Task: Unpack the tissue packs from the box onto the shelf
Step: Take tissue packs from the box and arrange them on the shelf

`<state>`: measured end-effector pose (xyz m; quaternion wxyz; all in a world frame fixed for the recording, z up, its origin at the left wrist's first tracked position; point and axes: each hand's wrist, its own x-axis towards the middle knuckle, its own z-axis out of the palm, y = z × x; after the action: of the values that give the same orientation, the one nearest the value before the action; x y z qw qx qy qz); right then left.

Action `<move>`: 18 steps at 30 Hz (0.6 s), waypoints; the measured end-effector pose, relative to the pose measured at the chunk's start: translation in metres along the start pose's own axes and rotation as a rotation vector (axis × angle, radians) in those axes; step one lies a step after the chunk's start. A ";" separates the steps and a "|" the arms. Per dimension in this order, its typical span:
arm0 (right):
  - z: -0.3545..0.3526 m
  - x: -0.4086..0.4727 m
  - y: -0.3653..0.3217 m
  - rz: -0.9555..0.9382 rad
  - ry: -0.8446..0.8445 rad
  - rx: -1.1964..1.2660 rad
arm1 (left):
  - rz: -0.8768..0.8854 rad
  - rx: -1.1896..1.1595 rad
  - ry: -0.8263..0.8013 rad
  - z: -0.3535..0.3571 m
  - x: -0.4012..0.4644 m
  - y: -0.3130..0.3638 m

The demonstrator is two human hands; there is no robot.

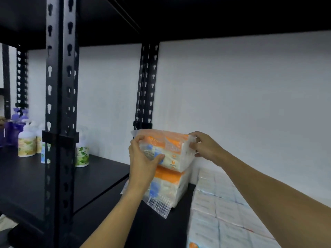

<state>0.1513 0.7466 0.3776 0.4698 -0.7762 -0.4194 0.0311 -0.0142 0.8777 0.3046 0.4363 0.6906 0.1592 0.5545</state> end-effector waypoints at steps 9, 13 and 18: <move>0.017 0.017 0.023 0.011 0.133 -0.215 | -0.053 0.096 -0.023 0.007 0.002 -0.030; 0.019 0.012 0.022 0.070 0.213 -0.218 | -0.075 0.046 -0.055 0.003 0.004 -0.036; 0.011 -0.004 0.004 0.114 0.245 -0.178 | -0.121 -0.098 -0.050 -0.015 0.006 -0.023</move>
<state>0.1461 0.7505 0.3675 0.4440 -0.8354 -0.3153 -0.0743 -0.0196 0.9012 0.2905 0.5061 0.6711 0.1621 0.5170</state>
